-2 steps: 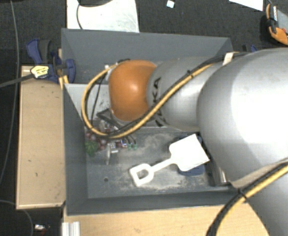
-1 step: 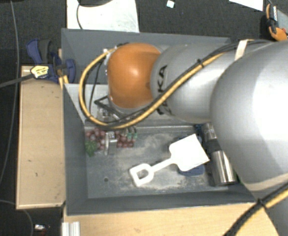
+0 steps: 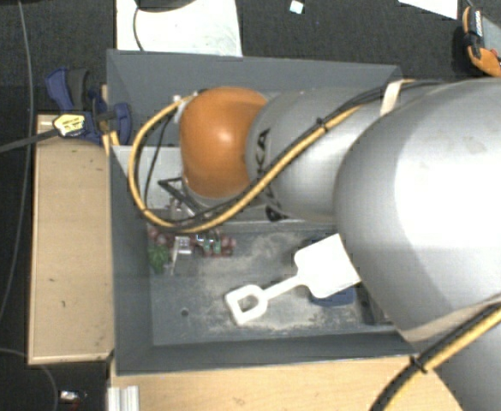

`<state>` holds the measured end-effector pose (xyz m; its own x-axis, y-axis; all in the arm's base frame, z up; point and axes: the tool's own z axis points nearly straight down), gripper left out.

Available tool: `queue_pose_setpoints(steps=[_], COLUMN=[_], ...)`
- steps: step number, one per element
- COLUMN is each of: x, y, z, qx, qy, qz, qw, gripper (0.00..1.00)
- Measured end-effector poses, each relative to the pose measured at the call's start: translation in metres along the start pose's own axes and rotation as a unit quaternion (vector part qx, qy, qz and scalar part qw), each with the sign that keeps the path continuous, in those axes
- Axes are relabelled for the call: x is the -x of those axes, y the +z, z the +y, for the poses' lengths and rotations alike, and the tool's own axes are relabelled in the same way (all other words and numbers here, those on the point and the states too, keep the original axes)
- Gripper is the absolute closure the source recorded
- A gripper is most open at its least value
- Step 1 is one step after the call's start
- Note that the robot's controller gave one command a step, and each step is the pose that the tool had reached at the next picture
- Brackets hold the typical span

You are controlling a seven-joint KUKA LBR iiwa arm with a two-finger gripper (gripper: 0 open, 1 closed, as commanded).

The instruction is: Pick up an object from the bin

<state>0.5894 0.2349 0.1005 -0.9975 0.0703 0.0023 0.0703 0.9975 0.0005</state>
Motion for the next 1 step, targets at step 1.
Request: queue_pose_setpoints(steps=[1], x=[0.0023], y=[0.0291], z=[-0.0137], qx=[0.004], qy=[-0.064], qz=[-0.0104], qw=[0.9979], gripper=[0.0])
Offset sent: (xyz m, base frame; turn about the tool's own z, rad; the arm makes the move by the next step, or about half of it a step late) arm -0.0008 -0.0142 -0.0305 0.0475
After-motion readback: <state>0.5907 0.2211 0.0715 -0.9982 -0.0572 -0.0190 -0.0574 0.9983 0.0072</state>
